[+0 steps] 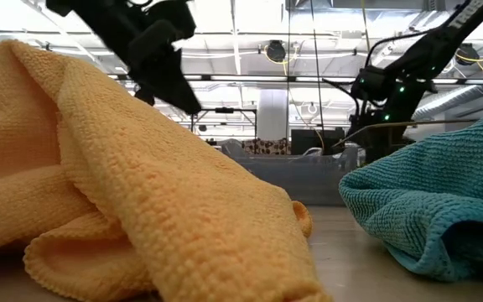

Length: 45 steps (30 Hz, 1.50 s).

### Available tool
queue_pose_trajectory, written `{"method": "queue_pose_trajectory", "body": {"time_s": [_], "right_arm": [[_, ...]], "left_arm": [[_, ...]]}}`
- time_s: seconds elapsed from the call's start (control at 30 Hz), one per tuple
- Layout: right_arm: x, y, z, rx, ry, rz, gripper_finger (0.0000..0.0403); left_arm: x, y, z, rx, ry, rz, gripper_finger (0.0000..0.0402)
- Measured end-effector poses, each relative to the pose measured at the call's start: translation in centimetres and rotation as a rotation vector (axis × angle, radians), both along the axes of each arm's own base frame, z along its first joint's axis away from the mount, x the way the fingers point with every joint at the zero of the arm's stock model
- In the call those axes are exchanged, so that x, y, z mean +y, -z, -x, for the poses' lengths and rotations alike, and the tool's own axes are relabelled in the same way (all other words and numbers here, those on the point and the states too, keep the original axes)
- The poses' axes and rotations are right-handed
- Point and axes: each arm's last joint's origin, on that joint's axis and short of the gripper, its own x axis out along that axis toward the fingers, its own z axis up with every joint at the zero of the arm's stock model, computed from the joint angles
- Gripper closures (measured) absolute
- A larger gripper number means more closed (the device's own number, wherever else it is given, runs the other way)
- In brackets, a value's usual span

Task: Sort microfiber towel by color & place in baskets
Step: Put the green microfiber towel into the wire basket

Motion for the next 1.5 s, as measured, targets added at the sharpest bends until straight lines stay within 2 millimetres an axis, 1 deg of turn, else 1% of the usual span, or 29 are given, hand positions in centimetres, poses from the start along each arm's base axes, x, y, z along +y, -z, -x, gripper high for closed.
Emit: {"method": "queue_pose_trajectory", "body": {"time_s": [0.07,0.17,0.23,0.4,0.63,0.77,0.9,1.03,1.17,1.33,1.43,1.5], "right_arm": [[-0.3,0.7,-0.1,0.019,-0.002,-0.006,0.0403],[-0.5,0.7,-0.1,0.021,-0.003,0.004,0.0403],[-0.3,0.4,0.0,0.020,-0.004,0.004,0.0403],[0.5,-1.3,0.7,-0.001,-0.014,0.035,0.0403],[3.1,-3.9,2.3,0.014,-0.078,0.047,0.0403],[5.0,-4.8,3.4,0.048,-0.131,0.022,0.0403],[6.1,-5.6,3.0,-0.050,-0.258,0.013,0.0403],[7.3,-5.8,2.3,-0.117,-0.381,-0.035,0.0403],[8.5,-6.1,1.4,-0.170,-0.450,-0.094,0.0403],[9.3,-6.6,1.0,-0.126,-0.399,-0.065,0.0403],[9.4,-7.8,1.0,-0.119,-0.310,-0.070,0.0403],[9.3,-8.5,1.2,-0.070,-0.233,-0.083,0.0403]], "left_arm": [[-0.3,0.7,0.4,0.016,-0.017,0.026,0.0201],[-0.6,1.8,1.1,0.036,-0.040,0.061,0.0201],[-0.9,2.1,1.3,0.042,-0.052,0.082,0.0201],[-1.7,2.1,1.4,0.023,-0.043,0.104,0.0201],[-1.8,2.0,1.3,0.010,-0.036,0.105,0.0201],[-1.8,2.0,1.3,0.011,-0.037,0.105,0.0201],[-1.8,2.0,1.3,0.010,-0.037,0.105,0.0201],[-1.8,1.9,1.3,0.005,-0.037,0.106,0.0201],[-1.8,1.9,1.3,0.007,-0.026,0.094,0.0201],[-1.8,1.8,1.2,0.004,-0.005,0.070,0.0201],[-1.8,1.8,1.2,0.005,-0.003,0.067,0.0201],[-1.8,1.8,1.2,0.006,-0.002,0.066,0.0201]]}}
